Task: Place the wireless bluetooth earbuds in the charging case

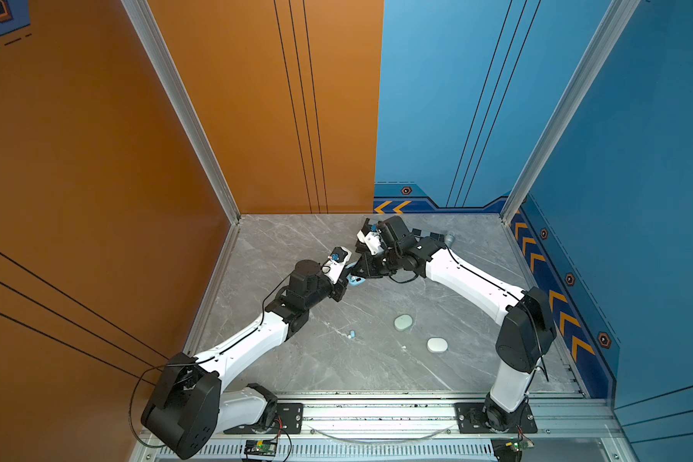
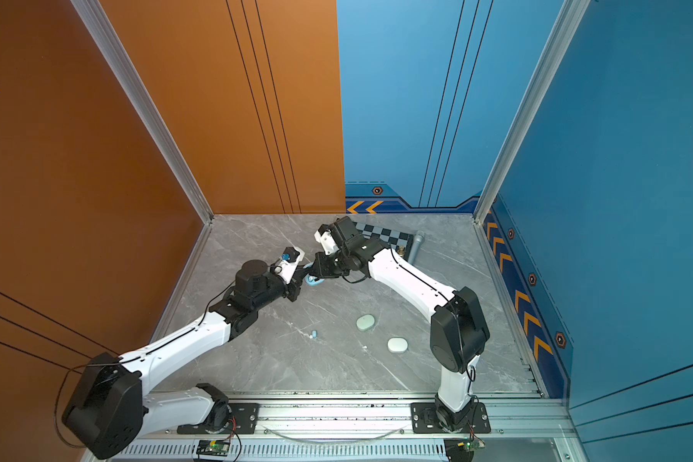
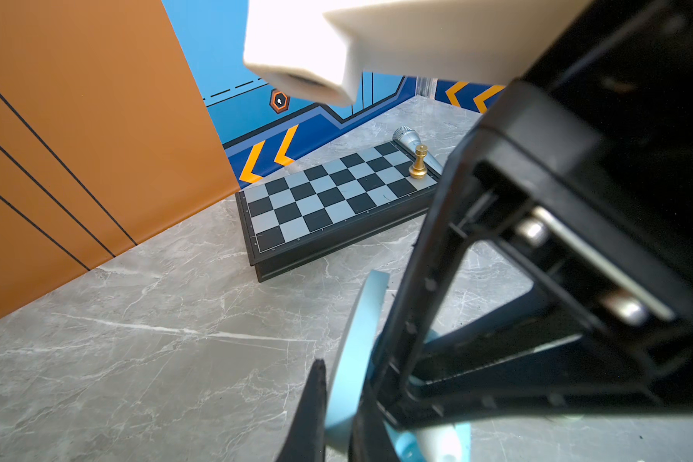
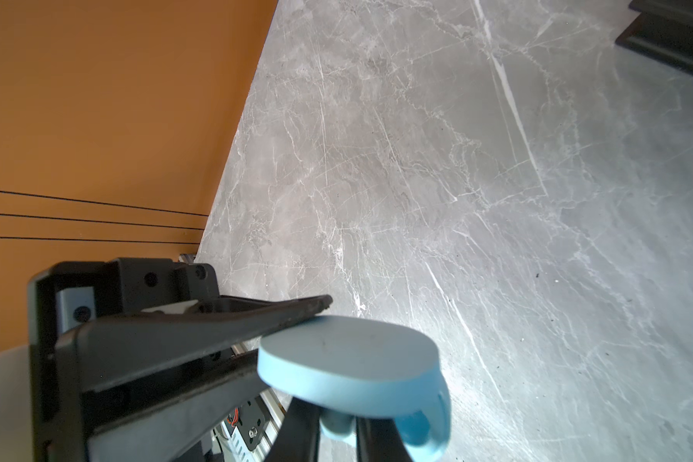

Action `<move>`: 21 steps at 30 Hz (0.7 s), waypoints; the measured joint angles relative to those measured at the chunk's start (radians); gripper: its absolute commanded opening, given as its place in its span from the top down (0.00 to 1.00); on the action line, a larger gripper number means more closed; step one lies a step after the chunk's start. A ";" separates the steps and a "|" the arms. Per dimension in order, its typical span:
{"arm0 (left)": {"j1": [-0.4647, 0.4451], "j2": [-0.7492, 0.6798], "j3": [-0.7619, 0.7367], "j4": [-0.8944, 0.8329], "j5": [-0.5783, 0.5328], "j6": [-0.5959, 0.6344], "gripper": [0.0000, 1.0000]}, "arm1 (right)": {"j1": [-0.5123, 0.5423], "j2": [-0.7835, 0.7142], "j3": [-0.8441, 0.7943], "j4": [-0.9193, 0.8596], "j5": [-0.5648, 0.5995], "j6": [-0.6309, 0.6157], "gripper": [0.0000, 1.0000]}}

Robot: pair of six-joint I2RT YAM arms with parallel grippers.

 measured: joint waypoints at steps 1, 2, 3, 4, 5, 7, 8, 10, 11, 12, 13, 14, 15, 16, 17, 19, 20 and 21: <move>0.000 0.000 0.000 0.000 0.000 0.000 1.00 | 0.000 0.000 0.000 0.000 0.000 0.001 0.78; 0.000 0.000 0.000 0.000 0.000 0.000 1.00 | 0.000 0.000 0.000 0.000 0.000 0.001 0.75; 0.000 0.000 0.000 0.000 -0.002 0.000 1.00 | 0.000 0.000 0.000 0.000 0.002 0.002 0.73; 0.000 0.000 0.000 0.000 -0.004 0.000 1.00 | 0.000 0.000 0.000 0.000 0.003 0.002 0.73; 0.000 0.000 0.001 0.000 -0.007 0.000 1.00 | -0.001 0.000 0.000 0.000 0.004 0.004 0.71; 0.000 0.000 0.004 -0.001 -0.011 0.000 1.00 | -0.001 0.000 0.000 0.000 0.005 0.004 0.70; 0.000 0.000 0.004 0.000 -0.013 0.000 1.00 | -0.001 0.000 0.000 0.000 0.006 0.004 0.69; 0.000 0.001 0.005 0.000 -0.015 0.000 1.00 | -0.001 0.000 0.000 0.000 0.006 0.005 0.69; 0.000 0.002 0.005 0.000 -0.015 0.000 1.00 | -0.001 0.000 0.000 0.000 0.006 0.004 0.68; 0.000 0.003 0.005 0.000 -0.015 0.000 1.00 | -0.001 0.000 0.000 0.000 0.006 0.005 0.68; 0.000 0.003 0.006 0.000 -0.015 0.000 1.00 | -0.001 0.000 0.000 0.000 0.006 0.004 0.67; 0.000 0.004 0.007 0.000 -0.016 0.000 1.00 | -0.001 0.000 0.000 0.000 0.006 0.004 0.67; 0.000 0.005 0.008 0.000 -0.016 0.000 1.00 | -0.001 0.000 0.000 0.000 0.006 0.004 0.67; 0.000 0.006 0.010 0.000 -0.016 0.000 1.00 | -0.001 0.000 0.000 0.000 0.005 0.004 0.66; 0.000 0.007 0.010 0.000 -0.017 0.000 1.00 | -0.001 0.000 0.000 0.000 0.002 0.004 0.66; 0.000 0.008 0.010 0.000 -0.018 0.000 1.00 | -0.002 0.000 -0.002 0.002 -0.002 0.005 0.65; 0.000 0.008 0.010 0.000 -0.019 0.000 1.00 | -0.002 0.000 -0.004 0.007 -0.003 0.004 0.65; 0.000 0.008 0.010 0.000 -0.019 0.000 1.00 | -0.002 -0.002 -0.007 0.009 -0.004 0.005 0.65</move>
